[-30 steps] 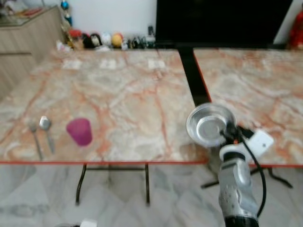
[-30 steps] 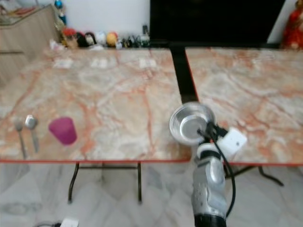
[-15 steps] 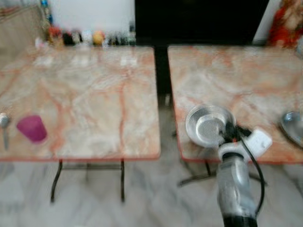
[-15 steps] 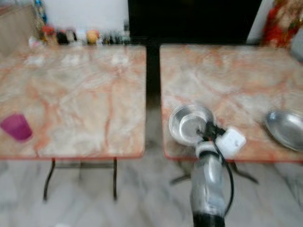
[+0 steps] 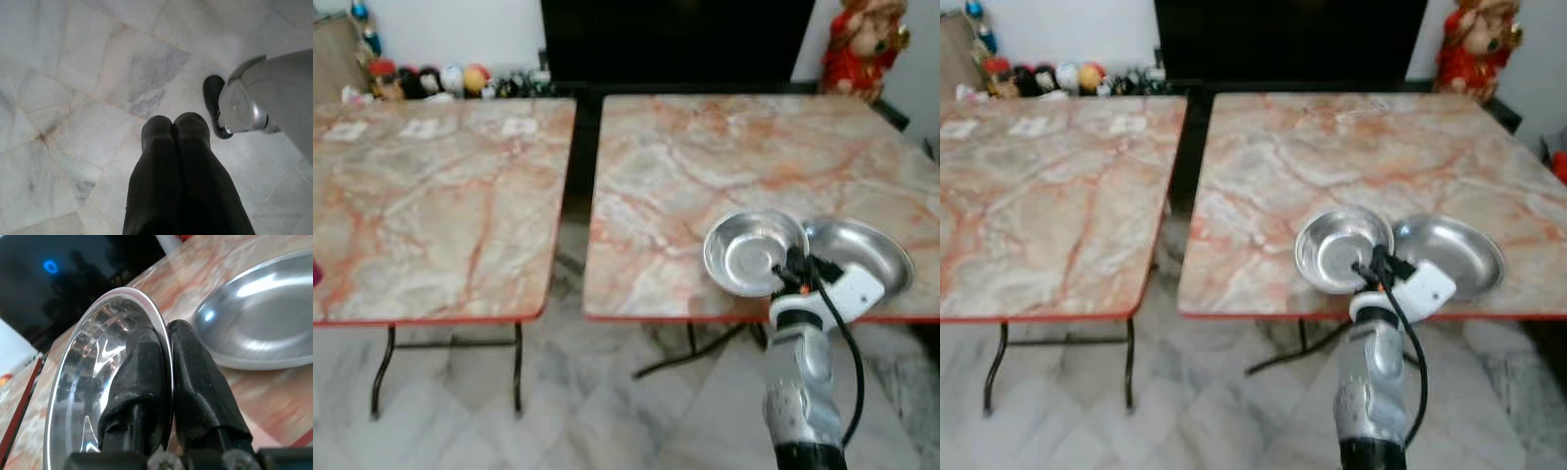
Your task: Setting the table
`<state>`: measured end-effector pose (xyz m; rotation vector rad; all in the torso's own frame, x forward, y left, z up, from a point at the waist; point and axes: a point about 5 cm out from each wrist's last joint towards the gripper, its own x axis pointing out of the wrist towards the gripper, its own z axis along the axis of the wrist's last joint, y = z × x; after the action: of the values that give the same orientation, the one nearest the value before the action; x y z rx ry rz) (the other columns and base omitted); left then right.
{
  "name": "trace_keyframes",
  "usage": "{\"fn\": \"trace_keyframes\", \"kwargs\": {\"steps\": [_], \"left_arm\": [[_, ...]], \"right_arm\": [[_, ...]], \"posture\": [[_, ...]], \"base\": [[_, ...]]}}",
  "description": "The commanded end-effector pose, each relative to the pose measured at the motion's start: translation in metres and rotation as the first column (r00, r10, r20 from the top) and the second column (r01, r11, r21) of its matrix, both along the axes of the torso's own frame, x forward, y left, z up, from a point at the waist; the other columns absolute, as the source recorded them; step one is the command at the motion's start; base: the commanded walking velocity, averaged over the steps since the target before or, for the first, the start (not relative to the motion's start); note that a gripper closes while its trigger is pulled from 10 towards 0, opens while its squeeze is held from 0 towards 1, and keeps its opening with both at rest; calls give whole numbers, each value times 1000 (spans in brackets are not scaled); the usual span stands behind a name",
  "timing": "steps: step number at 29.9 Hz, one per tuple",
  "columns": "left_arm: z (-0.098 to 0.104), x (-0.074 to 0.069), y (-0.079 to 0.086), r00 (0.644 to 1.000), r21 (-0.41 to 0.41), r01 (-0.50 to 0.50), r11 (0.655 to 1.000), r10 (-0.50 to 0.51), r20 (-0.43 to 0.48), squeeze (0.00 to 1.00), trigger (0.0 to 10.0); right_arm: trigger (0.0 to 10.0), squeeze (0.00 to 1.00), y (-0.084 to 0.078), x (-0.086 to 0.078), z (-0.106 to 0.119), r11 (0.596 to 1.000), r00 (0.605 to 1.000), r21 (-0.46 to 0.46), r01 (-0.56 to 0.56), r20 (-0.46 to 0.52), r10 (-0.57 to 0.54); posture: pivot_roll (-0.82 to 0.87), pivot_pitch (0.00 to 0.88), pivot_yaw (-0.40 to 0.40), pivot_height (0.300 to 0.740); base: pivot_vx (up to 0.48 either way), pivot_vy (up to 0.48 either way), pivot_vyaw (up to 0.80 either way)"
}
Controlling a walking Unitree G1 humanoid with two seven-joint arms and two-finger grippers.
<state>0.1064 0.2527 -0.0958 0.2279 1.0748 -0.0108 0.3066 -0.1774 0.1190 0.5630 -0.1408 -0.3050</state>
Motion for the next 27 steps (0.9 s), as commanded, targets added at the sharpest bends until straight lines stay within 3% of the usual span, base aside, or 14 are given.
{"fn": "trace_keyframes", "kwargs": {"steps": [1, 2, 12, 15, 20, 27], "left_arm": [[-4, -4, -10, 1000, -20, 8, 1000, -8, -9, 0, 10000], [-5, -1, -17, 1000, -29, 9, 1000, -9, 1, 0, 10000], [-5, 12, -32, 1000, -51, 24, 998, -23, 20, 0, 10000], [-5, 11, -28, 1000, -47, 17, 999, -16, 18, 0, 10000], [-5, 10, -27, 1000, -47, 15, 999, -14, 17, 0, 10000], [-4, 9, -26, 1000, -42, 7, 999, -6, 19, 0, 10000]], "right_arm": [[10000, 0, -6, -2, 1, 999, 999, 8, 33, 7, -33], [10000, 0, -7, -2, 0, 999, 999, 8, 43, 7, -43], [10000, 0, -11, -2, 1, 998, 998, 7, 64, 15, -64], [10000, 0, -11, -2, 2, 998, 998, 15, 67, 17, -67], [10000, 0, -12, -1, 3, 998, 997, 13, 67, 27, -67], [10000, 0, -11, 0, 5, 998, 997, 15, 69, 38, -69]], "posture": [[30, 0, 34, 740], [27, 0, 36, 740], [25, 0, 40, 740], [26, 0, 39, 740], [29, 0, 37, 740], [33, 0, 35, 740]], "base": [[0, 0, 0], [0, 0, 0], [35, 0, 0], [380, 0, 0], [386, 0, -738], [364, 0, 0]]}}
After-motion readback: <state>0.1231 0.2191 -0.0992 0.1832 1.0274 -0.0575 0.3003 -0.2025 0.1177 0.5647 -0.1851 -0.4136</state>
